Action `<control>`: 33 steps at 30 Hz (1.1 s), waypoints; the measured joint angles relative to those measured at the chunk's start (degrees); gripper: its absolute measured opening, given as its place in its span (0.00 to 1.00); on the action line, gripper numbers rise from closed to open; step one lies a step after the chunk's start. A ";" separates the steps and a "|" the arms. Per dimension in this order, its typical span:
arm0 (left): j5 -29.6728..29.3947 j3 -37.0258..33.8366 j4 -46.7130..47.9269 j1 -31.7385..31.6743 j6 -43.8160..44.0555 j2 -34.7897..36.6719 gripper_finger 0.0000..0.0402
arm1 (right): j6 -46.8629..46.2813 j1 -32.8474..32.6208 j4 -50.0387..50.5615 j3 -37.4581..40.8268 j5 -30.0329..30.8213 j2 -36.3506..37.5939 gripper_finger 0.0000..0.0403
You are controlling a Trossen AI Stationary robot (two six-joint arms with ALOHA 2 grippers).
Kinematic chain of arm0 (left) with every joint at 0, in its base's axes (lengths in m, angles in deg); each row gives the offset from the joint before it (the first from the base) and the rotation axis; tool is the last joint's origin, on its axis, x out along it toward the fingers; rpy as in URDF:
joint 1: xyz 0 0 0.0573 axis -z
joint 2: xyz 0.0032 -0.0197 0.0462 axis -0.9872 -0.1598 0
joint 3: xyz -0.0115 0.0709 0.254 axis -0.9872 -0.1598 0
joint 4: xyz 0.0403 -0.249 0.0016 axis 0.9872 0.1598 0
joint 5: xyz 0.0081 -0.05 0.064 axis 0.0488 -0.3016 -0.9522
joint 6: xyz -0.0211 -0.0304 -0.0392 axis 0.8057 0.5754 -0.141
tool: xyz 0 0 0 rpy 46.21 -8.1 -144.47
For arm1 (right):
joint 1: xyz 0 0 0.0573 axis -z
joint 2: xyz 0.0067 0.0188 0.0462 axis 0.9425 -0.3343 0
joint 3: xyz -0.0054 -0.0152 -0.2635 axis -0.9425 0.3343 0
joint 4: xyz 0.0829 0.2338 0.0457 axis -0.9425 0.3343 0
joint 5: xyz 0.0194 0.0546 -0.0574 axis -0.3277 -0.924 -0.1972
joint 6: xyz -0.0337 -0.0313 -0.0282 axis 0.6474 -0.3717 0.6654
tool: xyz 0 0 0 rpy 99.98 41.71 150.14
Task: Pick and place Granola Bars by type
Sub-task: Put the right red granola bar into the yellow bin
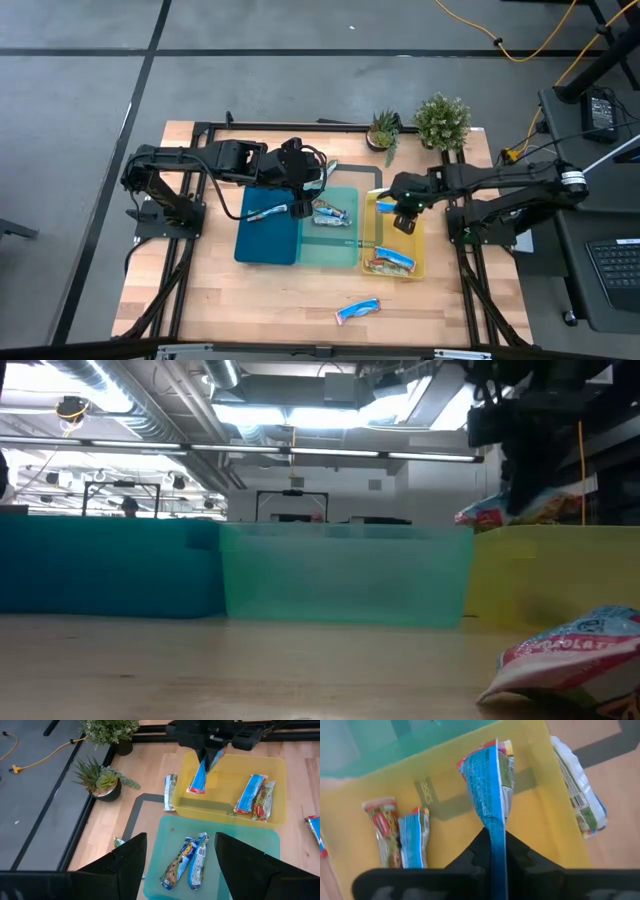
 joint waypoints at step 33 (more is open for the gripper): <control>1.69 0.00 -0.22 0.02 0.08 0.00 0.56 | -3.29 0.09 -10.57 9.57 -0.93 -12.96 0.10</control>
